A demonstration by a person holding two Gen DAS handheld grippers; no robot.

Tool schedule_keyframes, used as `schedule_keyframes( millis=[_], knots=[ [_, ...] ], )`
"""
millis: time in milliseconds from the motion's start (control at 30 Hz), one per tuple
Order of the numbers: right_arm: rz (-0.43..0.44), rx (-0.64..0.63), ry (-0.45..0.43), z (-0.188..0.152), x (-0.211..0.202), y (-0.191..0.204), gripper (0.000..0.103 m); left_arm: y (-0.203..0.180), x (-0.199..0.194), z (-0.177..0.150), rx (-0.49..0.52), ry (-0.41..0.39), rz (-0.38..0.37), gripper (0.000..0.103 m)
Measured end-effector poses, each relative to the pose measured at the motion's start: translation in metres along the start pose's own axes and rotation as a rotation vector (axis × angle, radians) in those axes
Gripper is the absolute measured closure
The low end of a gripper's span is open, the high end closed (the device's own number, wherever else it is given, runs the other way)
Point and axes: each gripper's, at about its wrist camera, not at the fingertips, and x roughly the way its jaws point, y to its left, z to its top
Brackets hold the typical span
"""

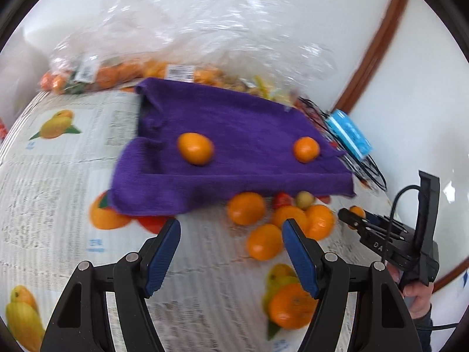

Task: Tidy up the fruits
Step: 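Grasp another orange with the right tool while the left tool grasps another orange, then lift both held oranges and carry them over the purple towel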

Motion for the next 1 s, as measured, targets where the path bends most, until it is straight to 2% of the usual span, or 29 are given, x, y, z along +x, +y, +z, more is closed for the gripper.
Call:
schedule_keyframes(
  millis=[67, 167, 267, 467, 533, 633, 767, 900, 1000],
  knots=[
    [-0.007, -0.006, -0.003, -0.003, -0.004, -0.002, 0.069, -0.011, 0.005, -0.002, 0.032, 0.016, 0.001, 0.033],
    [-0.005, -0.016, -0.006, -0.007, -0.009, -0.007, 0.069, -0.022, 0.02, -0.005, 0.072, 0.085, 0.028, 0.036],
    [-0.002, -0.022, -0.01, -0.011, -0.014, -0.012, 0.069, -0.026, 0.03, -0.006, 0.07, 0.116, 0.017, 0.046],
    [0.005, -0.027, -0.004, -0.018, -0.014, -0.015, 0.069, -0.033, 0.037, -0.007, 0.105, 0.125, 0.029, 0.055],
    [0.011, -0.026, -0.002, -0.019, -0.012, -0.015, 0.069, -0.036, 0.036, -0.006, 0.122, 0.121, 0.017, 0.064],
    [0.019, -0.025, 0.007, -0.019, -0.009, -0.013, 0.069, -0.037, 0.035, -0.007, 0.14, 0.116, 0.018, 0.071],
    [0.024, -0.028, 0.0, -0.018, -0.01, -0.012, 0.069, -0.035, 0.035, -0.008, 0.135, 0.112, 0.02, 0.071],
    [0.021, -0.032, 0.009, -0.019, -0.008, -0.012, 0.069, -0.037, 0.036, -0.009, 0.149, 0.1, 0.035, 0.066],
    [0.021, -0.032, 0.012, -0.018, -0.007, -0.012, 0.069, -0.037, 0.036, -0.009, 0.143, 0.1, 0.023, 0.071]
  ],
)
